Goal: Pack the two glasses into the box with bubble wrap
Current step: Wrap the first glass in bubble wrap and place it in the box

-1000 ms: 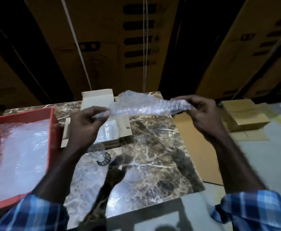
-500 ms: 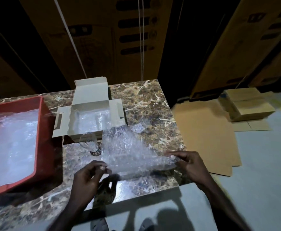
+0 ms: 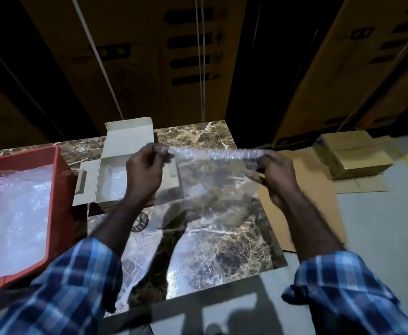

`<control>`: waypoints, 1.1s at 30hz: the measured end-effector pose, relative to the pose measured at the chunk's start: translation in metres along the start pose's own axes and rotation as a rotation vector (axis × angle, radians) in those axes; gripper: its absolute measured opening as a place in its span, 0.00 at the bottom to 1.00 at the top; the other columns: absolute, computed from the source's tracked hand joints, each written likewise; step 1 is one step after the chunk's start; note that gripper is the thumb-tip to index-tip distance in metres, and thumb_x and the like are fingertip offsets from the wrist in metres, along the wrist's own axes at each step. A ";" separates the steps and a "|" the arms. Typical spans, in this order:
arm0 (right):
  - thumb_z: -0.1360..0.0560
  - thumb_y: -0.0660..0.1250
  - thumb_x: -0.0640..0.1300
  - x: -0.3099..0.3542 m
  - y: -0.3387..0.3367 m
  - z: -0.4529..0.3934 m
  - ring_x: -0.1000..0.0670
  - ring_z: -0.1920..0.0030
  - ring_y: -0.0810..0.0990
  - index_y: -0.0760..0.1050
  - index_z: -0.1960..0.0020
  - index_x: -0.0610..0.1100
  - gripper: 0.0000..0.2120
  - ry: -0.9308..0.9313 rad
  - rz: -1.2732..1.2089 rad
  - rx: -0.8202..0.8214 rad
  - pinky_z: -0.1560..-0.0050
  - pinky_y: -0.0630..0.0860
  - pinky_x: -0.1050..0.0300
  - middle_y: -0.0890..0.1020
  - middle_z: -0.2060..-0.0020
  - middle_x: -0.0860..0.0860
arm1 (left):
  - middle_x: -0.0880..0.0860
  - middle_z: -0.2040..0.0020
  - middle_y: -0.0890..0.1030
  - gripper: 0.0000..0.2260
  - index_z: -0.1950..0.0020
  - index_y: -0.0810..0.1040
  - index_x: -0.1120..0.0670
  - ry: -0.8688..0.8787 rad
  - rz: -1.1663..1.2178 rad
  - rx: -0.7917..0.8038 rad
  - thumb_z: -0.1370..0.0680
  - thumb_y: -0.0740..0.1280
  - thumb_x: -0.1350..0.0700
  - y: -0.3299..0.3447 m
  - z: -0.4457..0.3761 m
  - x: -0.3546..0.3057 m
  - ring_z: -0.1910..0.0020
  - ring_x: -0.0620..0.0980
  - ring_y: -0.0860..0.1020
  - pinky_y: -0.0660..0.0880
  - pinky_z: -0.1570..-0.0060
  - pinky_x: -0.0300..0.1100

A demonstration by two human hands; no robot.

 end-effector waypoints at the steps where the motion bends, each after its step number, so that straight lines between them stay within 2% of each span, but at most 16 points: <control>1: 0.19 0.62 0.35 0.010 0.002 -0.003 0.43 0.56 0.81 0.79 0.57 0.38 0.10 -0.050 0.022 0.008 0.52 0.79 0.52 0.82 0.57 0.41 | 0.49 0.57 0.85 0.08 0.54 0.80 0.47 0.024 0.043 -0.020 0.18 0.66 0.59 -0.001 -0.008 -0.006 0.56 0.48 0.84 0.81 0.51 0.47; 5: 0.18 0.63 0.41 0.040 0.001 0.001 0.53 0.52 0.83 0.82 0.51 0.44 0.09 -0.236 0.071 0.032 0.57 0.78 0.64 0.85 0.53 0.49 | 0.47 0.57 0.85 0.07 0.52 0.81 0.50 0.085 0.207 -0.050 0.19 0.67 0.61 -0.008 -0.016 -0.030 0.53 0.48 0.84 0.79 0.47 0.42; 7: 0.18 0.64 0.43 0.039 -0.004 0.011 0.53 0.48 0.84 0.84 0.47 0.46 0.09 -0.303 0.077 0.073 0.52 0.80 0.61 0.86 0.50 0.50 | 0.46 0.57 0.85 0.08 0.52 0.82 0.50 0.090 0.256 -0.048 0.19 0.67 0.62 -0.014 -0.007 -0.033 0.53 0.50 0.84 0.79 0.46 0.43; 9: 0.18 0.65 0.43 0.026 -0.011 0.022 0.50 0.46 0.83 0.84 0.47 0.48 0.08 -0.324 0.105 0.096 0.44 0.79 0.54 0.86 0.50 0.51 | 0.47 0.57 0.86 0.09 0.53 0.83 0.48 0.074 0.286 -0.044 0.20 0.67 0.61 -0.020 0.011 -0.032 0.51 0.52 0.84 0.80 0.46 0.44; 13: 0.22 0.69 0.42 -0.018 -0.028 0.051 0.47 0.47 0.84 0.85 0.50 0.46 0.06 -0.248 0.123 0.111 0.43 0.78 0.49 0.87 0.52 0.50 | 0.52 0.56 0.86 0.05 0.52 0.81 0.56 -0.037 0.240 0.038 0.20 0.66 0.61 -0.027 0.062 -0.013 0.52 0.50 0.85 0.79 0.53 0.36; 16: 0.23 0.68 0.36 -0.055 -0.034 0.075 0.51 0.55 0.86 0.85 0.57 0.45 0.09 -0.096 0.095 0.144 0.57 0.80 0.58 0.87 0.57 0.51 | 0.50 0.57 0.86 0.08 0.55 0.85 0.50 -0.075 0.122 0.144 0.22 0.66 0.60 -0.026 0.110 0.015 0.55 0.48 0.85 0.78 0.50 0.35; 17: 0.23 0.67 0.33 -0.070 -0.037 0.080 0.48 0.59 0.86 0.85 0.58 0.43 0.10 -0.055 0.091 0.144 0.61 0.79 0.58 0.87 0.60 0.49 | 0.50 0.57 0.86 0.08 0.55 0.85 0.49 -0.105 0.077 0.172 0.23 0.67 0.59 -0.025 0.125 0.027 0.55 0.47 0.84 0.78 0.50 0.36; 18: 0.23 0.67 0.32 -0.085 -0.039 0.084 0.43 0.63 0.84 0.85 0.59 0.42 0.11 -0.022 0.097 0.142 0.63 0.77 0.54 0.86 0.62 0.44 | 0.50 0.58 0.86 0.06 0.54 0.84 0.48 -0.140 0.036 0.198 0.22 0.69 0.58 -0.024 0.140 0.041 0.55 0.47 0.84 0.78 0.51 0.37; 19: 0.24 0.68 0.31 -0.101 -0.043 0.086 0.38 0.67 0.80 0.86 0.60 0.42 0.12 0.009 0.123 0.134 0.61 0.73 0.53 0.85 0.62 0.38 | 0.50 0.58 0.86 0.05 0.55 0.83 0.47 -0.177 0.001 0.227 0.21 0.70 0.56 -0.023 0.154 0.053 0.56 0.47 0.84 0.77 0.51 0.39; 21: 0.24 0.68 0.30 -0.127 -0.050 0.087 0.43 0.68 0.75 0.85 0.64 0.43 0.15 0.062 0.181 0.125 0.60 0.68 0.51 0.82 0.65 0.32 | 0.47 0.58 0.85 0.05 0.55 0.83 0.45 -0.232 -0.059 0.274 0.22 0.71 0.56 -0.022 0.179 0.076 0.56 0.43 0.83 0.76 0.54 0.38; 23: 0.24 0.68 0.33 -0.149 -0.054 0.086 0.46 0.68 0.73 0.84 0.66 0.41 0.13 0.123 0.237 0.124 0.64 0.67 0.52 0.78 0.72 0.38 | 0.46 0.61 0.84 0.10 0.56 0.82 0.43 -0.273 -0.124 0.299 0.21 0.71 0.59 -0.022 0.199 0.094 0.59 0.40 0.82 0.75 0.58 0.36; 26: 0.29 0.69 0.46 -0.170 -0.055 0.086 0.51 0.71 0.72 0.80 0.65 0.37 0.13 0.126 0.391 0.206 0.64 0.68 0.56 0.76 0.74 0.45 | 0.46 0.65 0.83 0.12 0.57 0.82 0.41 -0.351 -0.164 0.284 0.22 0.70 0.60 -0.025 0.217 0.110 0.65 0.38 0.80 0.74 0.62 0.34; 28: 0.28 0.71 0.41 -0.181 -0.057 0.085 0.53 0.71 0.70 0.77 0.70 0.40 0.13 0.119 0.470 0.243 0.65 0.66 0.55 0.74 0.76 0.47 | 0.42 0.64 0.84 0.09 0.53 0.81 0.37 -0.352 -0.211 0.256 0.23 0.69 0.54 -0.028 0.224 0.114 0.64 0.37 0.81 0.74 0.62 0.34; 30: 0.26 0.71 0.36 -0.188 -0.055 0.084 0.54 0.73 0.68 0.73 0.74 0.44 0.19 0.137 0.491 0.253 0.66 0.64 0.56 0.71 0.78 0.52 | 0.41 0.64 0.83 0.05 0.51 0.79 0.38 -0.336 -0.253 0.243 0.21 0.68 0.49 -0.029 0.226 0.120 0.65 0.39 0.81 0.74 0.63 0.36; 31: 0.25 0.71 0.36 -0.189 -0.053 0.083 0.54 0.74 0.68 0.73 0.74 0.44 0.19 0.138 0.507 0.241 0.66 0.64 0.57 0.72 0.78 0.53 | 0.43 0.65 0.82 0.03 0.51 0.78 0.40 -0.340 -0.271 0.229 0.20 0.67 0.48 -0.029 0.226 0.123 0.66 0.40 0.80 0.73 0.64 0.37; 33: 0.22 0.70 0.41 -0.190 -0.048 0.080 0.58 0.74 0.70 0.75 0.71 0.45 0.18 0.111 0.573 0.205 0.65 0.67 0.57 0.75 0.77 0.56 | 0.47 0.67 0.80 0.06 0.56 0.78 0.46 -0.373 -0.288 0.186 0.19 0.67 0.52 -0.027 0.221 0.132 0.67 0.45 0.78 0.72 0.64 0.39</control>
Point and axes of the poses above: each hand's wrist, its own z-axis away from the middle knuckle, its own y-axis out of the palm, x = y × z, the point moved 3 cm from there along -z, towards the middle knuckle
